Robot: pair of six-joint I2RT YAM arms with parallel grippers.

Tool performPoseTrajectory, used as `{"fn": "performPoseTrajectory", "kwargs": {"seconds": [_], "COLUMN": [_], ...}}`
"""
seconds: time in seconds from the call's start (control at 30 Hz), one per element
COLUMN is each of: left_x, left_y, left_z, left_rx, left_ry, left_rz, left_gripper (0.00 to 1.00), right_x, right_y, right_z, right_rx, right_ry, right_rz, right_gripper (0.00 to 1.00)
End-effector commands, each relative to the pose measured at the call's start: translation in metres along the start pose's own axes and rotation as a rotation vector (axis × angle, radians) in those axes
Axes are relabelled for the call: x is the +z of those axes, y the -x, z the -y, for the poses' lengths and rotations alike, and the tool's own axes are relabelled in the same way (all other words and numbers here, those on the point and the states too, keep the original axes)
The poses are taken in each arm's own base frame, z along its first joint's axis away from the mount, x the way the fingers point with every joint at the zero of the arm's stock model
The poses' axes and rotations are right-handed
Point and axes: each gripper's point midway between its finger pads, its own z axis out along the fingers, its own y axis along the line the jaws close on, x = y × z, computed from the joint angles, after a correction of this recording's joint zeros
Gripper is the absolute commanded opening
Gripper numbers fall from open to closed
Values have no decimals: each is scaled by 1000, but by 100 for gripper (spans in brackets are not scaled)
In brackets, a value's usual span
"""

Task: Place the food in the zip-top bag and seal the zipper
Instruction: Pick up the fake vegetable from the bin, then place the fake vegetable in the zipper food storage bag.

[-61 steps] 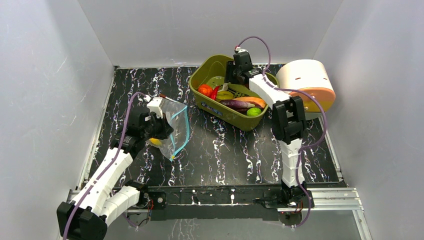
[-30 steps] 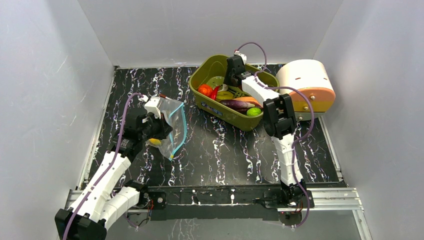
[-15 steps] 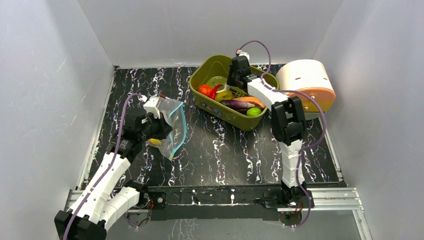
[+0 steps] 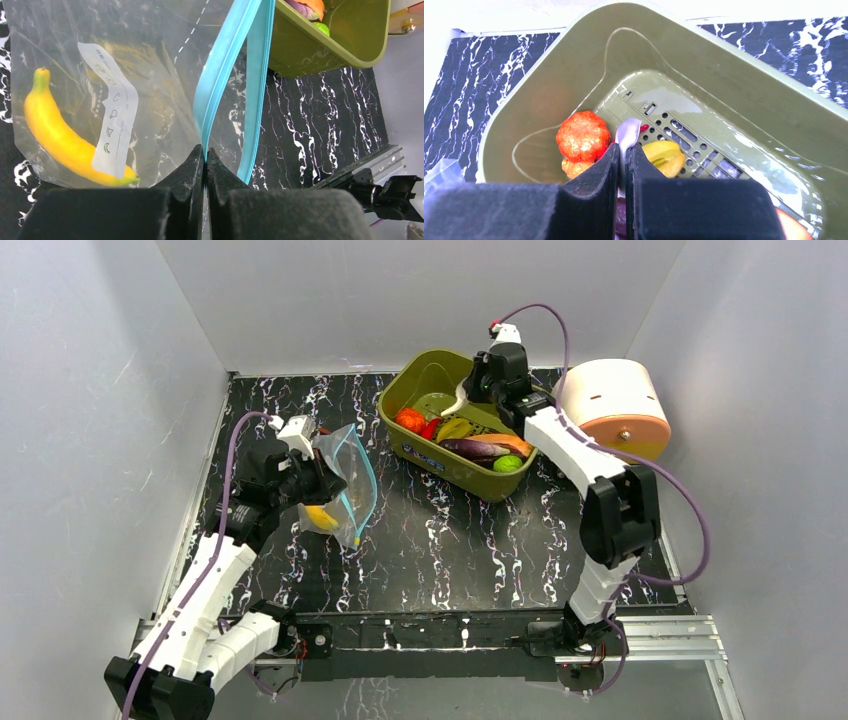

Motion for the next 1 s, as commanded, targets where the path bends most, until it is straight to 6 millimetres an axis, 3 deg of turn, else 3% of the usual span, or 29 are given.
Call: {"fn": "performPoseTrajectory", "kwargs": {"seconds": [0.0, 0.17, 0.67, 0.97], "left_x": [-6, -7, -15, -17], "left_y": [1, 1, 10, 11], "left_z": [9, 13, 32, 45], "left_rx": [-51, -61, -97, -122], "left_ry": [-17, -37, -104, -165], "left_rz": [-24, -19, -23, -40], "left_gripper": [0, 0, 0, 0], "right_x": [-43, -76, -216, -262], "right_y": [52, 51, 19, -9], "right_z": [-15, -33, -190, -250], "right_rx": [-55, -86, -38, 93], "right_ry": [34, 112, 618, 874], "right_rz": [170, 178, 136, 50], "right_gripper": [0, 0, 0, 0]}}
